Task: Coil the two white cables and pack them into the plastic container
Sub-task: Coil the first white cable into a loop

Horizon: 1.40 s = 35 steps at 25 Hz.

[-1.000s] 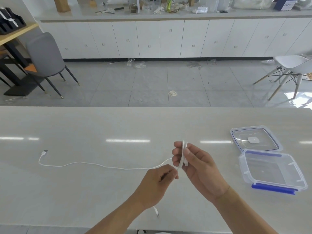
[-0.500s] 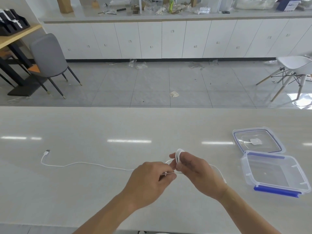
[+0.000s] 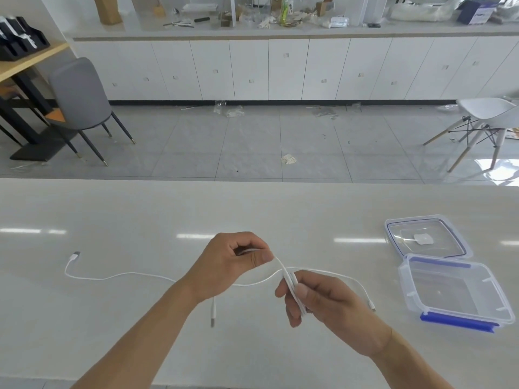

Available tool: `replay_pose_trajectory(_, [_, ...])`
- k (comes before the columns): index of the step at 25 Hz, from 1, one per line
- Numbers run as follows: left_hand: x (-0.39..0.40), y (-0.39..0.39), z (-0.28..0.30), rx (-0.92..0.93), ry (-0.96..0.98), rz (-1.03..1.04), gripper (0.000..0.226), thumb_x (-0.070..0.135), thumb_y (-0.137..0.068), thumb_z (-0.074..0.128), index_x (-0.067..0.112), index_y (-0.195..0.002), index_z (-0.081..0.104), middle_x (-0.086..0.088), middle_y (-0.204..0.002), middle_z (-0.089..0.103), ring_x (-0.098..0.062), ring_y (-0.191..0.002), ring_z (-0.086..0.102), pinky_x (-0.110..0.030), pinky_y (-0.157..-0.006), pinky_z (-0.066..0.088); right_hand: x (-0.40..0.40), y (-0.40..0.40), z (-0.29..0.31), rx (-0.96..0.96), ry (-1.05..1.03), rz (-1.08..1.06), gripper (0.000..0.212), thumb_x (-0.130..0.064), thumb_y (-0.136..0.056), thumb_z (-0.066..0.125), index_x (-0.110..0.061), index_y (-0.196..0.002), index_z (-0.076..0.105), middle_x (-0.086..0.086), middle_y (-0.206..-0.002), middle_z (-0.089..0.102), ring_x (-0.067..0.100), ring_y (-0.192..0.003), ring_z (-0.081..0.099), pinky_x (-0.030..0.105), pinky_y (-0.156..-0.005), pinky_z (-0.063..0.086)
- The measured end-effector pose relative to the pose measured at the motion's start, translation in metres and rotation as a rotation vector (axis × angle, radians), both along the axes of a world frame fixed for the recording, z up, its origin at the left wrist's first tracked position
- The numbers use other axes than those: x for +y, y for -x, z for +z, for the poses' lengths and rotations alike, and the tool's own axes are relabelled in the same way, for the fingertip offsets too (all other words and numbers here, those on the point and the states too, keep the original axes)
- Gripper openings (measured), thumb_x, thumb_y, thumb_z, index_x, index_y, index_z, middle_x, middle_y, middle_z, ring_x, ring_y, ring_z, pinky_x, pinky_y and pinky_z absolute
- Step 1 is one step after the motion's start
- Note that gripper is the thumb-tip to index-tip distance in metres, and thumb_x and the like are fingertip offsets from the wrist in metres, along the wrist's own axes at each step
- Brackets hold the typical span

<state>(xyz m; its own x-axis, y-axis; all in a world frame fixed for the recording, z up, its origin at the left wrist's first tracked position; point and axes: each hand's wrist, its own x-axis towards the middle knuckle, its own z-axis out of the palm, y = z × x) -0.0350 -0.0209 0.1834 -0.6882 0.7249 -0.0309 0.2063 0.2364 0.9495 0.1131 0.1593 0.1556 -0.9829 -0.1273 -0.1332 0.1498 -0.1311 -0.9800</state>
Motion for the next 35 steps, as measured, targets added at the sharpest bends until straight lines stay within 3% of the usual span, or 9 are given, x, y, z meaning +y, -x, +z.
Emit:
replay_pose_trajectory(5, [0.016, -0.027, -0.031, -0.144, -0.084, 0.065, 0.023, 0.037, -0.096, 0.061, 0.028, -0.077, 0.071, 0.015, -0.058, 0.057, 0.0, -0.049, 0.043, -0.011, -0.051, 0.035, -0.008, 0.009, 0.008, 0.03, 0.333, -0.067, 0.024, -0.025, -0.102, 0.054, -0.008, -0.107, 0.07, -0.002, -0.074, 0.062, 0.017, -0.069, 0.06, 0.019, -0.07, 0.048])
replay_pose_trajectory(8, [0.029, -0.046, -0.049, -0.218, -0.134, 0.101, 0.029, 0.038, -0.097, 0.053, 0.019, -0.08, 0.066, 0.011, -0.056, 0.052, -0.008, -0.053, 0.04, -0.017, -0.054, 0.034, -0.011, 0.017, 0.01, 0.062, 0.442, -0.178, 0.029, -0.021, -0.094, 0.058, 0.001, -0.111, 0.069, 0.006, -0.08, 0.067, 0.018, -0.071, 0.064, 0.026, -0.072, 0.054])
replay_pose_trajectory(10, [0.033, -0.056, -0.055, -0.227, -0.137, 0.129, 0.027, 0.036, -0.095, 0.052, 0.025, -0.073, 0.063, 0.013, -0.058, 0.044, -0.009, -0.057, 0.036, -0.021, -0.058, 0.034, -0.012, 0.022, 0.01, 0.055, 0.455, -0.257, 0.032, -0.022, -0.09, 0.064, -0.001, -0.113, 0.072, 0.011, -0.089, 0.072, 0.019, -0.077, 0.066, 0.028, -0.075, 0.056])
replay_pose_trajectory(15, [0.031, -0.071, -0.059, -0.051, 0.054, 0.135, 0.027, 0.037, -0.098, 0.048, 0.037, -0.075, 0.062, 0.012, -0.05, 0.04, -0.006, -0.048, 0.031, -0.016, -0.048, 0.025, -0.011, 0.029, 0.003, 0.061, 0.377, -0.395, 0.036, -0.019, -0.091, 0.066, -0.007, -0.124, 0.069, 0.015, -0.116, 0.074, 0.023, -0.098, 0.07, 0.024, -0.077, 0.057])
replay_pose_trajectory(21, [0.021, -0.076, -0.048, 0.139, 0.25, 0.053, 0.023, 0.032, -0.102, 0.046, 0.028, -0.092, 0.067, 0.021, -0.05, 0.052, -0.006, -0.045, 0.043, -0.017, -0.049, 0.029, -0.007, 0.031, -0.01, 0.117, -0.003, -0.452, 0.032, 0.003, -0.1, 0.053, -0.016, -0.121, 0.068, 0.007, -0.112, 0.077, 0.022, -0.103, 0.072, 0.026, -0.09, 0.056])
replay_pose_trajectory(26, [0.019, -0.075, -0.034, 0.286, 0.418, -0.024, 0.024, 0.036, -0.102, 0.043, 0.027, -0.098, 0.065, 0.015, -0.054, 0.049, -0.011, -0.057, 0.048, -0.029, -0.061, 0.041, -0.015, 0.027, -0.015, 0.1, -0.149, -0.434, 0.035, 0.002, -0.099, 0.055, -0.028, -0.108, 0.07, -0.006, -0.11, 0.076, 0.013, -0.103, 0.072, 0.017, -0.086, 0.054])
replay_pose_trajectory(31, [0.008, -0.06, -0.014, 0.364, 0.43, -0.024, 0.02, 0.043, -0.096, 0.052, 0.03, -0.082, 0.058, 0.024, -0.059, 0.054, -0.002, -0.055, 0.049, -0.019, -0.052, 0.031, -0.01, 0.02, -0.017, 0.1, -0.367, -0.258, 0.013, -0.005, -0.102, 0.053, -0.007, -0.104, 0.066, -0.013, -0.11, 0.073, 0.005, -0.109, 0.068, 0.019, -0.089, 0.054])
replay_pose_trajectory(33, [0.003, -0.053, -0.007, 0.418, 0.407, -0.043, 0.021, 0.048, -0.093, 0.054, 0.03, -0.085, 0.061, 0.024, -0.065, 0.056, 0.002, -0.063, 0.051, -0.016, -0.055, 0.031, -0.007, 0.017, -0.017, 0.057, -0.349, -0.224, 0.014, -0.009, -0.104, 0.053, -0.007, -0.109, 0.066, -0.012, -0.111, 0.074, 0.011, -0.101, 0.071, 0.029, -0.091, 0.056])
replay_pose_trajectory(35, [-0.002, -0.046, -0.002, 0.449, 0.382, -0.05, 0.022, 0.052, -0.09, 0.056, 0.032, -0.087, 0.064, 0.02, -0.073, 0.06, -0.001, -0.07, 0.054, -0.016, -0.059, 0.035, -0.004, 0.013, -0.014, 0.014, -0.256, -0.173, 0.018, -0.01, -0.104, 0.052, -0.007, -0.114, 0.066, -0.009, -0.095, 0.071, 0.014, -0.086, 0.068, 0.029, -0.085, 0.054])
